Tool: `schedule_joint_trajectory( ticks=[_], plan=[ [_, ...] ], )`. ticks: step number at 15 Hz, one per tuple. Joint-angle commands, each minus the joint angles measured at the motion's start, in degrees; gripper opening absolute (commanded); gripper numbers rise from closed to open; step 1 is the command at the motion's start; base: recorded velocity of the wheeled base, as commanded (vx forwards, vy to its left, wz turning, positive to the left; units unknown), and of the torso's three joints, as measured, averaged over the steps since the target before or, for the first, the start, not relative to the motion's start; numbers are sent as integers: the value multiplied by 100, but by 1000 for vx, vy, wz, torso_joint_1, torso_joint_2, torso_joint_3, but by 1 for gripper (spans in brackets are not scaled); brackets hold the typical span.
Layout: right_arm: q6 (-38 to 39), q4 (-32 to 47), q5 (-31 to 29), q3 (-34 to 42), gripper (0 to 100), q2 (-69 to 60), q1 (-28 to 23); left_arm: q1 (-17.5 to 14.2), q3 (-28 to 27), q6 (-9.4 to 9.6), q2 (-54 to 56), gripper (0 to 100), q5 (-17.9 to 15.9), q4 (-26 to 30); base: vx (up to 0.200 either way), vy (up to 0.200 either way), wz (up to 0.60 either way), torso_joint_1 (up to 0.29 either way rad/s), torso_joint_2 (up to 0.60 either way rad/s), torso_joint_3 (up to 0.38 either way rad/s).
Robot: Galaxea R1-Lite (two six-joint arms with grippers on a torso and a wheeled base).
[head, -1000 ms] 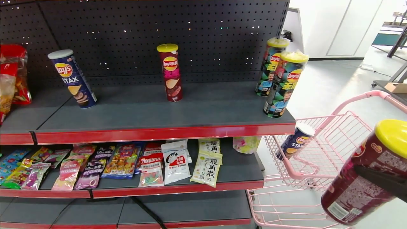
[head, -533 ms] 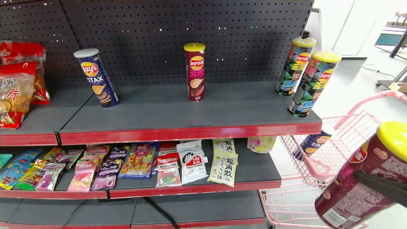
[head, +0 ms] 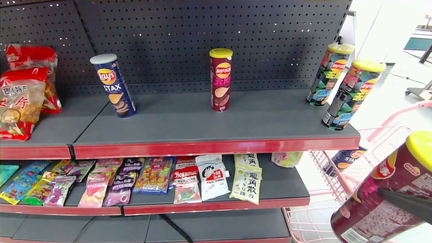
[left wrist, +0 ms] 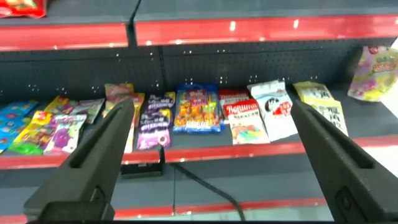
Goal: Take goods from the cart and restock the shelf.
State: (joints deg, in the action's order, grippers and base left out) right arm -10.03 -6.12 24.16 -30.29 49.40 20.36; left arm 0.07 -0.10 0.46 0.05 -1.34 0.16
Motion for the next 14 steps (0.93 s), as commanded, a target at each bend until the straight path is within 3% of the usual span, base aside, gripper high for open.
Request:
schedule_joint_trajectory(
  ticks=[1, 9, 14],
  plan=[
    [1, 6, 1, -29, 0, 17, 153, 1, 1, -2, -5, 100, -7, 2, 200, 0, 0, 7, -7, 7],
    [-7, 14, 115, 24, 0, 26, 241, 1, 1, -20, -5, 100, -7, 2, 200, 0, 0, 4, 2, 3],
    [-25, 32, 221, -20, 0, -158, 249, 1, 1, -29, -5, 100, -7, 2, 0, 0, 0, 0, 0, 0]
  ],
)
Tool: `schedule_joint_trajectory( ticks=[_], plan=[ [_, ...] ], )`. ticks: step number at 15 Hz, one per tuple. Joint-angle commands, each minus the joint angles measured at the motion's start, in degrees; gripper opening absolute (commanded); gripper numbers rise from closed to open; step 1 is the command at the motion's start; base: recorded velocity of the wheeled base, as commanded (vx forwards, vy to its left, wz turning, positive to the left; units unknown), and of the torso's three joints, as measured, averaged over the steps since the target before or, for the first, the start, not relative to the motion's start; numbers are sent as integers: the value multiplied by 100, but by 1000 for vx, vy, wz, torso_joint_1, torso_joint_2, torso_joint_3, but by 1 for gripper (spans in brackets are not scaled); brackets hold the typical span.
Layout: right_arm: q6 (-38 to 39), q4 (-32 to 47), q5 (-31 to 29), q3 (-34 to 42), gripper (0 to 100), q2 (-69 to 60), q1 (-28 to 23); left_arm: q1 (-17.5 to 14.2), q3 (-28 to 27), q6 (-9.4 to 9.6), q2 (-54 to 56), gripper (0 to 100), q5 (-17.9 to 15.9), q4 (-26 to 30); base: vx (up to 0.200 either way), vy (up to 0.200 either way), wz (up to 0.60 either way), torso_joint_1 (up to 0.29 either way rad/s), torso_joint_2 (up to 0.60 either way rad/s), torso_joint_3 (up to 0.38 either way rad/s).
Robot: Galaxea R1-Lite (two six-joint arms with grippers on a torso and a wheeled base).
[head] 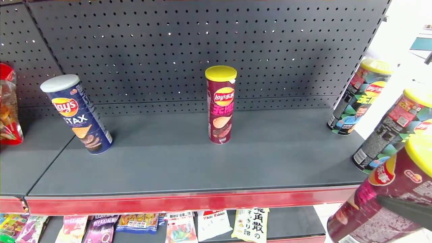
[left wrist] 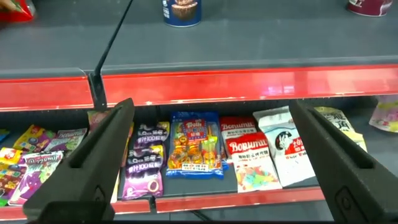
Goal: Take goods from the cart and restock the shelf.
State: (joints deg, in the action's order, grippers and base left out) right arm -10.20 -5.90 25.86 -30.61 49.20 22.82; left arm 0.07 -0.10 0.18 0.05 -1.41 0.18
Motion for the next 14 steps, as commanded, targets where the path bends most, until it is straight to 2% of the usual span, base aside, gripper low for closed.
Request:
schedule_joint_trajectory(
  ticks=[1, 3, 5, 7, 10, 12, 14],
  plan=[
    [-17, 63, 148, 55, 0, -262, 3, 1, 1, 8, -5, 100, 1, -1, 0, 0, 0, 0, 0, 0],
    [-8, 63, 236, 143, 0, -323, 3, 1, 1, 8, -5, 100, -8, -1, 0, 0, 0, 0, 0, 0],
    [-8, 71, 253, 38, 0, -306, 3, 1, 1, 70, -5, 100, -193, -1, 0, 0, 0, 0, 0, 0],
    [10, 63, 253, 2, 0, -253, -6, 1, -8, 377, -5, 100, -465, -9, 0, 0, 0, 0, 0, 0],
    [10, 63, 253, 64, 0, -209, -6, 1, -8, 351, -5, 100, -483, -9, 0, 0, 0, 0, 0, 0],
    [10, 45, 244, -6, 0, -121, -6, 1, -17, 245, -5, 100, -474, -9, 0, 0, 0, 0, 0, 0],
    [10, 45, 236, 2, 0, -95, -15, 10, -17, 263, -40, 100, -474, -9, 0, 0, 0, 0, 0, 0]
  ],
)
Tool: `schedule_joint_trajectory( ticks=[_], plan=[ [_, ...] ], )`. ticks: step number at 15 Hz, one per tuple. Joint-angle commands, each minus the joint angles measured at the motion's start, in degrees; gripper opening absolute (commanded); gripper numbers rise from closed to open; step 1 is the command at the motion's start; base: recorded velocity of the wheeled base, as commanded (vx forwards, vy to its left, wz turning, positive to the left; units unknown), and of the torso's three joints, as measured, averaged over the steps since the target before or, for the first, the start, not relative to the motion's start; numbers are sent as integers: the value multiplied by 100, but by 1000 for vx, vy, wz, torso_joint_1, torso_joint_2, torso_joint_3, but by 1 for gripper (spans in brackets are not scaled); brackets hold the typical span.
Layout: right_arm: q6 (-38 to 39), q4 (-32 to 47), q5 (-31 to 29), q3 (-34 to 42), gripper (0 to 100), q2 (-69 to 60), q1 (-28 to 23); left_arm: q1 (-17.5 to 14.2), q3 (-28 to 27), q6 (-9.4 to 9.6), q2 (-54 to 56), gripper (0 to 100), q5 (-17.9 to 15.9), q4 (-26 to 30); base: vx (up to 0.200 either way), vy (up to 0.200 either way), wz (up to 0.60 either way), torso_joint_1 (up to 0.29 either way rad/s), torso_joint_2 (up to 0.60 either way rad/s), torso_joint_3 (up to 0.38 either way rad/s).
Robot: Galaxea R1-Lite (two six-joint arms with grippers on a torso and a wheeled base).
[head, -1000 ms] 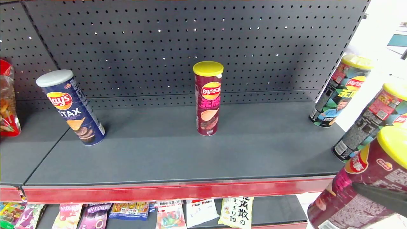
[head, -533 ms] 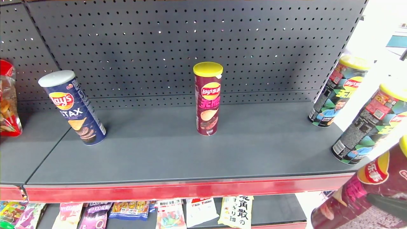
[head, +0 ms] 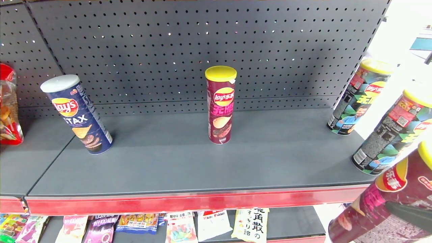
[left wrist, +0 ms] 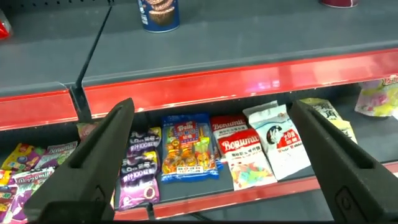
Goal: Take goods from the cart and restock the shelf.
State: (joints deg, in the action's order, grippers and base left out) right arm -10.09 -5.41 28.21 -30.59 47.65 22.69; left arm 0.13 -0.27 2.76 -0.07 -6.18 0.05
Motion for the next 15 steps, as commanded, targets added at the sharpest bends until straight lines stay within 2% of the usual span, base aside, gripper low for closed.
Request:
schedule_joint_trajectory(
  ticks=[1, 2, 3, 4, 5, 6, 7, 8, 9, 10, 12, 15],
  plan=[
    [-1, 5, -17, 9, 0, 69, -1, 4, -457, -214, -212, 100, 20, -49, 0, 0, 0, 0, 0, 0],
    [-1, 5, -35, 9, 0, 77, -1, 48, -1327, -653, -1056, 100, 56, -66, 0, 0, 0, 0, 0, 0],
    [-1, 5, -44, -9, 0, 121, -10, 74, -2601, -1339, -2339, 100, -15, -102, 0, 0, 0, 0, 0, 0],
    [-10, -12, -52, 18, 0, 165, -1, 233, -3085, -1067, -2911, 100, -340, -93, 0, 0, 0, 0, 0, 0],
    [-10, -30, -52, 9, 0, 244, -1, 347, -3137, -530, -3500, 100, -788, -102, 0, 0, 0, 0, 0, 0],
    [-10, -30, -52, 9, 0, 262, -1, 373, -3120, -434, -3614, 100, -894, -102, 0, 0, 0, 0, 0, 0],
    [-28, -39, -52, -18, 0, 341, -1, 628, -3111, -21, -4493, 100, -1799, -225, 0, 0, 0, 0, 0, 0],
    [-28, -39, -52, -44, 0, 394, -10, 734, -3155, 32, -4827, 100, -2036, -392, 0, 0, 0, 0, 0, 0],
    [-28, -48, -52, -132, 0, 438, -1, 909, -3269, 85, -5679, 100, -2493, -1112, 0, 0, 0, 0, 0, 0],
    [-28, -48, -52, -193, 0, 491, -10, 953, -3322, 85, -6250, 100, -2862, -1736, 0, 0, 0, 0, 0, 0],
    [-28, -48, -52, -211, 0, 526, -10, 1173, -3515, 102, -7085, 100, -3530, -2387, 0, 0, 0, 0, 0, 0],
    [-10, -48, -61, -211, 0, 526, -10, 1657, -4192, 287, -7956, 100, -3486, -2475, 0, 0, 0, 0, 0, 0]
  ],
)
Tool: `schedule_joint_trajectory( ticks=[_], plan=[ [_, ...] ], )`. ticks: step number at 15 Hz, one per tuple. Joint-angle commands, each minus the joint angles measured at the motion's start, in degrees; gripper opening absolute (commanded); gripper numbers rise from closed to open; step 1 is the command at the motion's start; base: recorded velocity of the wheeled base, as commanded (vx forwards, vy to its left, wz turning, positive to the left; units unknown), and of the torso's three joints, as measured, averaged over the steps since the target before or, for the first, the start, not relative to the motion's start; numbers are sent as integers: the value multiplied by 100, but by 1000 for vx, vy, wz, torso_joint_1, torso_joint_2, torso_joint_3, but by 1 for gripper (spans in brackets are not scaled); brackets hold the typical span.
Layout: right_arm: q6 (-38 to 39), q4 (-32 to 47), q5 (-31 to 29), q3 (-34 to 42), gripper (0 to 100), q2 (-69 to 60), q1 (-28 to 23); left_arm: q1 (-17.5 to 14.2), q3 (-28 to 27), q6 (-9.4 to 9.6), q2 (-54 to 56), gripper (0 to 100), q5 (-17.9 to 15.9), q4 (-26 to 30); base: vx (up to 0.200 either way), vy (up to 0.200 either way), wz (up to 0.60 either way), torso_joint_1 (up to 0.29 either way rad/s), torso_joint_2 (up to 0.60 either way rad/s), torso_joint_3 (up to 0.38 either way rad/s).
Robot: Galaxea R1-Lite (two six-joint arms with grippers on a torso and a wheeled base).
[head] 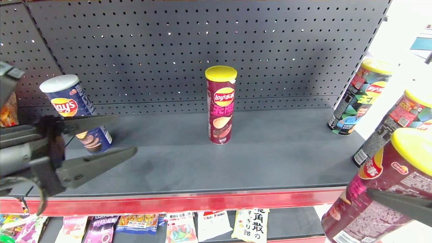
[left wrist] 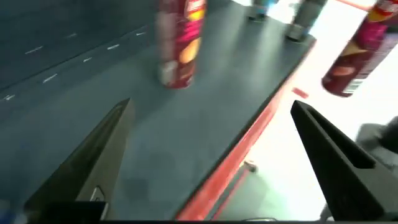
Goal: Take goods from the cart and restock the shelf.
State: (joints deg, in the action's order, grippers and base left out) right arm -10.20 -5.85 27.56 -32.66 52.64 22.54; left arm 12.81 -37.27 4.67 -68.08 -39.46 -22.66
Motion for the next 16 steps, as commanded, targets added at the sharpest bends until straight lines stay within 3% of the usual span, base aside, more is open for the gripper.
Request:
schedule_joint_trajectory(
  ticks=[1, 2, 3, 9, 16],
  plan=[
    [1, -4, 3, -12, 0, 10, -4, 529, -826, 377, -1655, 100, -88, -212, 0, 0, 0, 0, 0, 0],
    [10, -4, 3, -39, 0, 10, -13, 538, -923, 500, -1831, 100, -44, -212, 0, 0, 0, 0, 0, 0],
    [10, -4, -5, -92, 0, 36, -13, 582, -1266, 746, -2279, 100, 9, -274, 0, 0, 0, 0, 0, 0],
    [10, -4, -5, -162, 0, 106, -13, 934, -2575, 720, -3343, 100, 176, -529, 0, 0, 0, 0, 0, 0],
    [10, 5, -23, -109, 0, 106, -22, 1039, -3234, 702, -3861, 100, 246, -529, 0, 0, 0, 0, 0, 0]
  ],
)
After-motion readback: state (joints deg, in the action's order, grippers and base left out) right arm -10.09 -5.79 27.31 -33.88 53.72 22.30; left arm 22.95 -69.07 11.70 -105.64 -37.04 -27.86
